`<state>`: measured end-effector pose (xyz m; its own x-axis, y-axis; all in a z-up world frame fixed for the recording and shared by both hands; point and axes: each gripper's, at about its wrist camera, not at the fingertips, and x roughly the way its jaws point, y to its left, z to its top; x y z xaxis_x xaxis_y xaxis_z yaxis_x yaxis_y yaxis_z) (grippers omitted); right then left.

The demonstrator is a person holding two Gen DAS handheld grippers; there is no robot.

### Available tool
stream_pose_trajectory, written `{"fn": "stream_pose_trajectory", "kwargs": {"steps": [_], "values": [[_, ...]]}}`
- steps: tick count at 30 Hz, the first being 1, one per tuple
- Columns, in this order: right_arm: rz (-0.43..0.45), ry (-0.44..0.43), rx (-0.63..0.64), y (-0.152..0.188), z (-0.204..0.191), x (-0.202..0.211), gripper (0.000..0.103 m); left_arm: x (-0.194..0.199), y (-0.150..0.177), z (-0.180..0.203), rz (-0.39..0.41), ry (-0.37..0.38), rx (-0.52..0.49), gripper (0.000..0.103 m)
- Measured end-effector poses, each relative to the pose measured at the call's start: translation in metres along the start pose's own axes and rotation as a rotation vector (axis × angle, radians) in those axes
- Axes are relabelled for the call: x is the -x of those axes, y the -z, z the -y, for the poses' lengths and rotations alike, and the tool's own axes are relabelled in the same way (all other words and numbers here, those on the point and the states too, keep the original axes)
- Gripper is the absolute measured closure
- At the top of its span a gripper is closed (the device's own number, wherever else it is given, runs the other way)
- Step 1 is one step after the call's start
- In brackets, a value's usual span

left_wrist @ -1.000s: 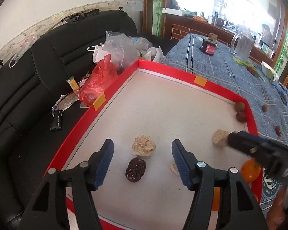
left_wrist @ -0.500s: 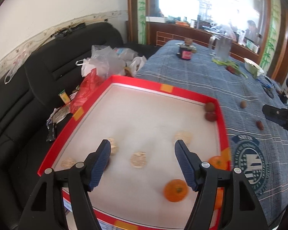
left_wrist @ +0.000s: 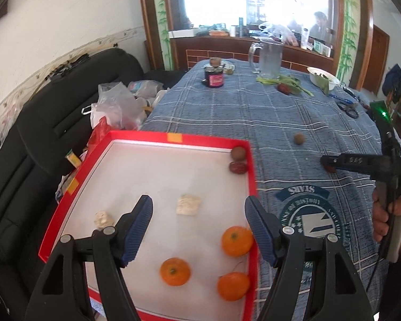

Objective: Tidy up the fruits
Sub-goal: 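Reach the right gripper to a dark red date and close on it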

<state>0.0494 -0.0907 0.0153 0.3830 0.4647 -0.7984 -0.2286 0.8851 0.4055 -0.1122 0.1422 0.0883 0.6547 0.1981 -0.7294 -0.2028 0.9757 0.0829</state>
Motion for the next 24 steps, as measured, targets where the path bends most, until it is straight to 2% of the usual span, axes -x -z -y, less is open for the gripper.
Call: {"fn": "stream_pose_trajectory", "kwargs": {"steps": [5,10,14,17,21,24], "values": [[0.033,0.067,0.089,0.004,-0.004,-0.003,0.081,-0.006,-0.014,0.031,0.013,-0.005,-0.049,0.032],[0.047,0.095,0.131,0.007,-0.006,0.001,0.082,-0.027,-0.034,0.072,0.02,0.002,-0.118,0.032],[0.118,0.041,0.005,-0.006,0.023,0.026,0.082,-0.06,-0.053,0.107,-0.001,-0.013,-0.175,0.032],[0.175,0.018,-0.102,-0.014,0.051,0.044,0.082,-0.084,-0.066,0.127,-0.031,0.004,-0.187,0.032],[0.204,-0.005,-0.22,-0.017,0.079,0.056,0.082,-0.114,-0.08,0.151,-0.104,0.059,-0.185,0.032],[0.208,-0.023,-0.245,-0.018,0.082,0.058,0.082,-0.132,-0.09,0.158,-0.156,0.066,-0.152,0.033]]}}
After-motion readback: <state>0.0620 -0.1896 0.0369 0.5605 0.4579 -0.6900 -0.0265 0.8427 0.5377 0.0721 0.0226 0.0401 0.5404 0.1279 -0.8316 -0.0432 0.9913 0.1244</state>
